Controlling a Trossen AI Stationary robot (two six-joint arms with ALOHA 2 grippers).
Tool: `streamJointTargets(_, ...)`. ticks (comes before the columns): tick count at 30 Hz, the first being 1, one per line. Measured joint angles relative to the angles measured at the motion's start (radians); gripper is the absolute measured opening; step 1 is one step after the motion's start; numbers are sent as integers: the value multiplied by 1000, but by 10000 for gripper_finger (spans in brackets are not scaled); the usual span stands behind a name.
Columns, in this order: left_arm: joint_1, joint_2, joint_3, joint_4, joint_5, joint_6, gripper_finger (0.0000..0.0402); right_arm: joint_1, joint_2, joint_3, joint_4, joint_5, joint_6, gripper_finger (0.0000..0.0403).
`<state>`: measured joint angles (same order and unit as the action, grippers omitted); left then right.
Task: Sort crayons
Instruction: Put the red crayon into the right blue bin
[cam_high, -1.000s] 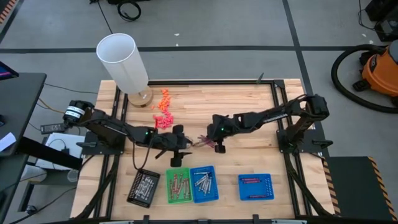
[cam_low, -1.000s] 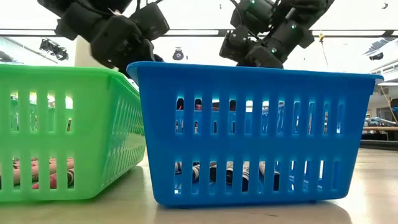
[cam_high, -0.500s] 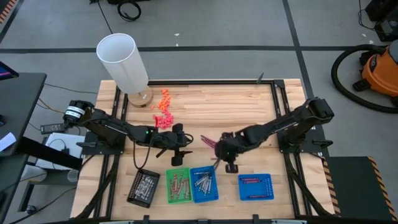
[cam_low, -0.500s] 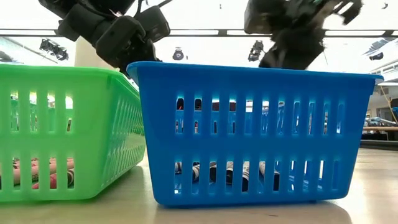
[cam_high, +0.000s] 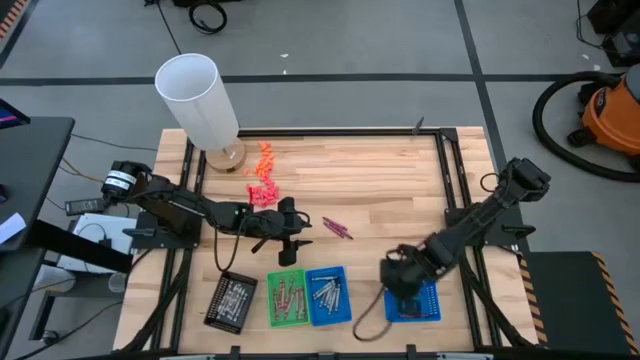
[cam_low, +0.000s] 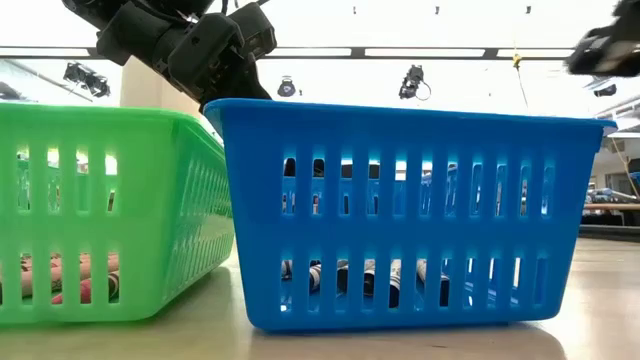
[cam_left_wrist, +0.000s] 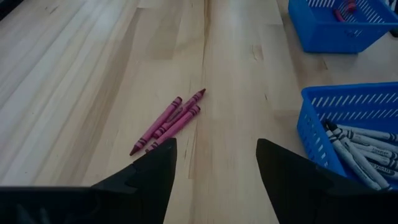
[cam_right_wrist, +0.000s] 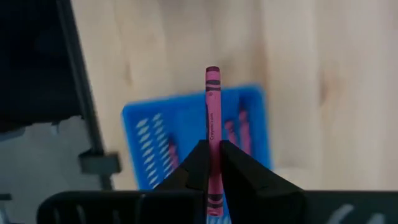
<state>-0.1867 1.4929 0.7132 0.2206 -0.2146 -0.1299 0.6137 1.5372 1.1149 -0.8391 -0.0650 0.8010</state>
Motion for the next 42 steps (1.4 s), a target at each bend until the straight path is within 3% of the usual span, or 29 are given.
streamJointTargets(10, 0, 0, 0, -1, 0, 0, 231, 201, 0, 0, -40, 111, 299, 39)
streamJointTargets(18, 0, 0, 0, -1, 1, 0, 231, 259, 0, 0, -109, 171, 445, 75)
streamJointTargets(23, 0, 0, 0, -1, 1, 1, 231, 224, 0, 0, -132, 181, 380, 92)
streamJointTargets(33, 0, 0, 0, -1, 2, 1, 231, 80, 0, 0, -104, 352, 144, 92)
streamJointTargets(37, 0, 0, 0, -1, 2, 1, 231, 40, 0, -19, -24, 488, 51, 92)
streamJointTargets(42, 0, 0, 0, -2, 2, 1, 231, -48, 0, -108, 188, 548, -99, 95)
